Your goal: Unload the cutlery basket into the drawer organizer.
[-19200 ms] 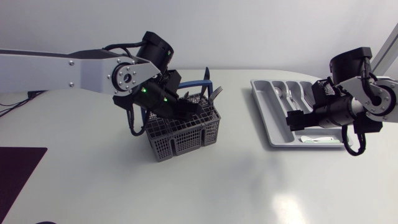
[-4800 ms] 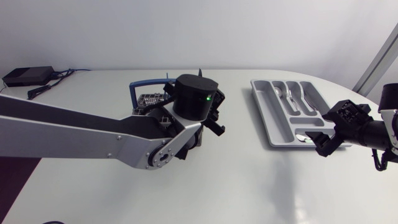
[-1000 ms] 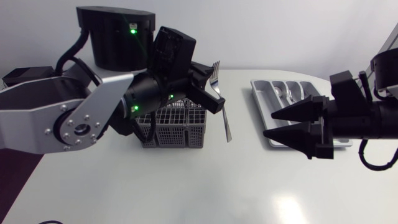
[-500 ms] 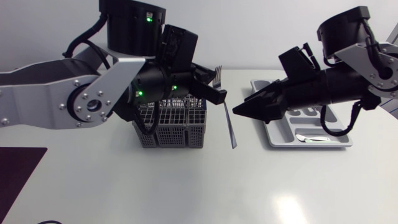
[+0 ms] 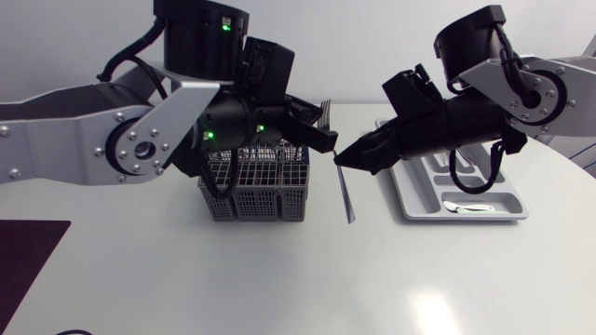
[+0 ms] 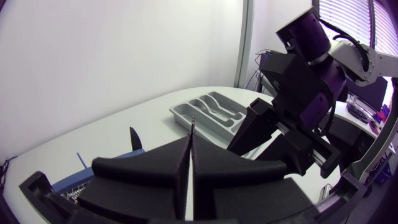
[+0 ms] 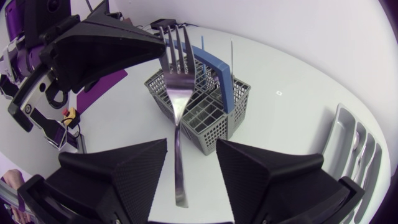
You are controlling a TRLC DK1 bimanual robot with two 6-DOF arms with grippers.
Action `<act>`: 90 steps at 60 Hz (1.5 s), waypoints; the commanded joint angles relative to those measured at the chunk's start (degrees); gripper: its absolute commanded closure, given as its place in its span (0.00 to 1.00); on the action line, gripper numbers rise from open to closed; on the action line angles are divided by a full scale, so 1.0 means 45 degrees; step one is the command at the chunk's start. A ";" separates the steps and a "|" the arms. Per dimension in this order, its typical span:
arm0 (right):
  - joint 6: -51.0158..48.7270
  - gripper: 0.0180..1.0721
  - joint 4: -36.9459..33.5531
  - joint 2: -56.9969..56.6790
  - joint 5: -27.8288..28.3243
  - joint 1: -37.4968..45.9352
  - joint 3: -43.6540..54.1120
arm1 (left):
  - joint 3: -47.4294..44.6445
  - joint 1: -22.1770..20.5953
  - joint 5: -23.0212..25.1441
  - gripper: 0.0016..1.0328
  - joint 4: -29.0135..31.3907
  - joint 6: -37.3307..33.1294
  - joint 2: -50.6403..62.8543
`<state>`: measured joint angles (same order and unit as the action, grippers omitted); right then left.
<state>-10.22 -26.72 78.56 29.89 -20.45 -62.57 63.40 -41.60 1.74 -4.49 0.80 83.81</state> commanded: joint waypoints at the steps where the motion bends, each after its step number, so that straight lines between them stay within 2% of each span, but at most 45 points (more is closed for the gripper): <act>1: 0.0357 0.58 0.0176 0.0197 -0.0197 -0.0202 -0.0296 | 0.0463 0.0124 0.0180 0.97 -0.0057 0.0409 0.0184; 15: 0.0435 0.65 0.0371 0.0315 -0.0548 -0.0534 -0.0315 | 0.0541 0.0203 0.0200 0.97 -0.0017 0.0448 0.0262; 21: 0.0513 0.66 0.0508 0.0354 -0.0744 -0.0691 -0.0315 | 0.0560 0.0203 0.0239 0.97 0.0022 0.0448 0.0282; 33: 0.0493 0.80 0.0547 0.0569 -0.0841 -0.0769 -0.0393 | 0.0560 0.0242 0.0278 0.97 0.0061 0.0487 0.0282; 52: 0.0454 0.87 0.0645 0.0451 -0.0880 -0.1042 -0.0159 | 0.0560 0.0281 0.0278 0.97 0.0041 0.0487 0.0321; 64: 0.0376 0.88 0.0664 0.0197 -0.0802 -0.1062 0.0153 | 0.0639 0.0398 0.0278 0.96 0.0041 0.0584 0.0301; 66: 0.0357 0.88 0.0645 0.0119 -0.0802 -0.1062 0.0212 | 0.0658 0.0398 0.0278 0.93 0.0041 0.0584 0.0282; 69: 0.0337 0.88 0.0625 0.0041 -0.0783 -0.1062 0.0310 | 0.0658 0.0437 0.0278 0.82 0.0041 0.0604 0.0282; 76: 0.0298 0.89 0.0586 -0.0135 -0.0724 -0.1062 0.0505 | 0.0639 0.0437 0.0278 0.78 0.0041 0.0663 0.0243; 84: 0.0220 0.89 0.0489 -0.0271 -0.0724 -0.1023 0.0681 | 0.0697 0.0456 0.0258 0.57 0.0061 0.0663 0.0204; 90: 0.0083 0.89 0.0391 -0.0349 -0.0724 -0.0944 0.0837 | 0.0697 0.0495 0.0258 0.54 0.0061 0.0663 0.0145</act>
<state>-9.23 -24.25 78.30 26.55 -24.69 -60.77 64.69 -39.90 2.76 -3.95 1.98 84.40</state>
